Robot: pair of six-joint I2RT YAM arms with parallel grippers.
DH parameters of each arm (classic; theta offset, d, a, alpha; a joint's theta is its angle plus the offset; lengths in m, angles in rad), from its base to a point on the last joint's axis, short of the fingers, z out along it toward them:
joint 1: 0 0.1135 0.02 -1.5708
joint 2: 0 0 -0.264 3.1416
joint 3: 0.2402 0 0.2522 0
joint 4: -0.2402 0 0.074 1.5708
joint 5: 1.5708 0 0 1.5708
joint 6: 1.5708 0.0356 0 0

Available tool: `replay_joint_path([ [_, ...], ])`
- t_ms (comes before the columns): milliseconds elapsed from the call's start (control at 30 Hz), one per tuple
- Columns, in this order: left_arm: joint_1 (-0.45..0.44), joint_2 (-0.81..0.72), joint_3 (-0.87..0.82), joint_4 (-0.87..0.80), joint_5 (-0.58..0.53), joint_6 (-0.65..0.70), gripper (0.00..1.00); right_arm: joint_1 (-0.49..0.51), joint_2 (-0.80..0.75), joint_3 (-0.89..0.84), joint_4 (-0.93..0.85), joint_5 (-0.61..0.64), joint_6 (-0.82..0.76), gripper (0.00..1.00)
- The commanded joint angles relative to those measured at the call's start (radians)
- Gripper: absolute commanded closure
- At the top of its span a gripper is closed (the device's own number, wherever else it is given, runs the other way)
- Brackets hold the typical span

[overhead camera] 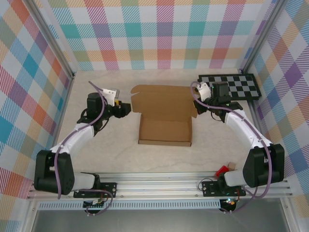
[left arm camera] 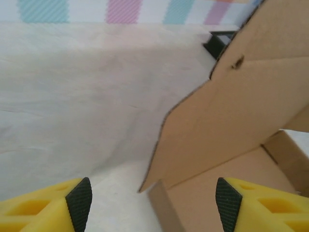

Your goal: Fold the paper box

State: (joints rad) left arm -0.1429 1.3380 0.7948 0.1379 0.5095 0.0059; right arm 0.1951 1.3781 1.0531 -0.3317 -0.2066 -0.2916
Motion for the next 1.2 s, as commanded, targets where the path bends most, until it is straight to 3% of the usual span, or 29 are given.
replay_joint_path([
  [0,0.008,0.03,0.032,0.129,0.168,-0.023,0.32,-0.006,0.011,0.03,-0.034,-0.048,0.0,1.0],
  [233,0.008,0.087,0.08,0.095,0.128,0.004,0.33,-0.009,0.022,0.029,-0.032,-0.071,-0.009,1.0],
  [333,0.008,0.131,0.124,0.048,0.17,0.041,0.33,-0.009,0.021,0.03,-0.033,-0.075,-0.012,1.0],
  [567,0.002,0.201,0.186,-0.008,0.237,0.066,0.48,-0.009,0.027,0.042,-0.044,-0.076,-0.014,1.0],
  [667,-0.013,0.198,0.188,-0.006,0.224,0.065,0.62,-0.01,0.027,0.042,-0.047,-0.071,-0.014,1.0],
  [733,-0.031,0.191,0.192,-0.009,0.185,0.062,0.77,-0.01,0.026,0.04,-0.044,-0.066,-0.008,1.0],
  [800,-0.056,0.181,0.195,-0.019,0.127,0.062,0.85,-0.009,0.023,0.033,-0.032,-0.062,0.005,1.0],
  [933,-0.124,0.17,0.216,-0.059,-0.095,0.016,0.98,-0.009,0.0,0.0,0.025,-0.012,0.105,1.0],
  [1167,-0.265,0.133,0.198,-0.001,-0.359,-0.165,0.99,0.046,-0.072,-0.071,0.135,0.166,0.475,1.0],
])
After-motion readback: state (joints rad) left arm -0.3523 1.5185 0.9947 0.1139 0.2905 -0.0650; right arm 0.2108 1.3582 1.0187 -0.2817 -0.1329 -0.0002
